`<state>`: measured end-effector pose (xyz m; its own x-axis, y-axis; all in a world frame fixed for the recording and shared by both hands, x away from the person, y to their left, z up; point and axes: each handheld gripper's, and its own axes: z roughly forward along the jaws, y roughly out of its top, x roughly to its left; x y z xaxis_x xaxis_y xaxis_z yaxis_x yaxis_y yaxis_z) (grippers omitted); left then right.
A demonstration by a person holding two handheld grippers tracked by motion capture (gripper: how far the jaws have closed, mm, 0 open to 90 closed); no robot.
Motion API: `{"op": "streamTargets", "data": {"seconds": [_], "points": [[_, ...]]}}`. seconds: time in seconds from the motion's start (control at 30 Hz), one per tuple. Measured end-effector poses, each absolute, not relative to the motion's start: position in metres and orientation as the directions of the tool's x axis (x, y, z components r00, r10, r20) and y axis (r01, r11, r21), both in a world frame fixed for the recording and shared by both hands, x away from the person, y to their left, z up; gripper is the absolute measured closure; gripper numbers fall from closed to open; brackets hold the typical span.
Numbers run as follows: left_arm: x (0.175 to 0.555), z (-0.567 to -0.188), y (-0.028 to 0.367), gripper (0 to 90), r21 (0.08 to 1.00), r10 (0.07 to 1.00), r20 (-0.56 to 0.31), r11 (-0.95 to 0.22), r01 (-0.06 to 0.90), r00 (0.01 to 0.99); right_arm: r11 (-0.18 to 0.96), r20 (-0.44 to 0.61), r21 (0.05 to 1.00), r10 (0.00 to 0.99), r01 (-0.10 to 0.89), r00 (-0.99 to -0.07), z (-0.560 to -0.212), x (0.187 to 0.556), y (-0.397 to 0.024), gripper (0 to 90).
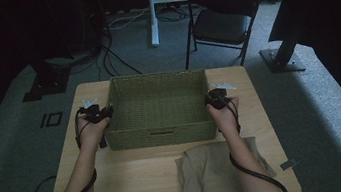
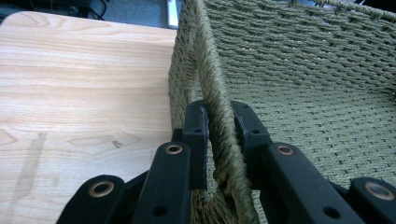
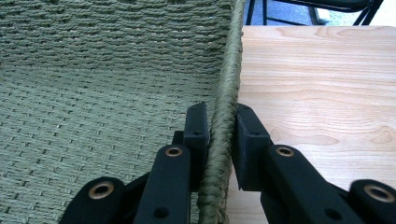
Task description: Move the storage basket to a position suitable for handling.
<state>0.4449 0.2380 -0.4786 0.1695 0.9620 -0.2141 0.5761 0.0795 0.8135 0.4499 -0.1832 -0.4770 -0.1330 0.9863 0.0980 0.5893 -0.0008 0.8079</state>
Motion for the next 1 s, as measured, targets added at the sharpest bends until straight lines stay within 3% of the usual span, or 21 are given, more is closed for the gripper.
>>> {"op": "streamTargets", "data": {"seconds": [1.0], "points": [[0.456, -0.478, 0.171, 78.8, 0.796, 0.944, -0.252, 0.078, 0.6, 0.212, -0.031, 0.105, 0.806, 0.99, 0.591, -0.092, -0.477, 0.445, -0.253, 77.4]]}}
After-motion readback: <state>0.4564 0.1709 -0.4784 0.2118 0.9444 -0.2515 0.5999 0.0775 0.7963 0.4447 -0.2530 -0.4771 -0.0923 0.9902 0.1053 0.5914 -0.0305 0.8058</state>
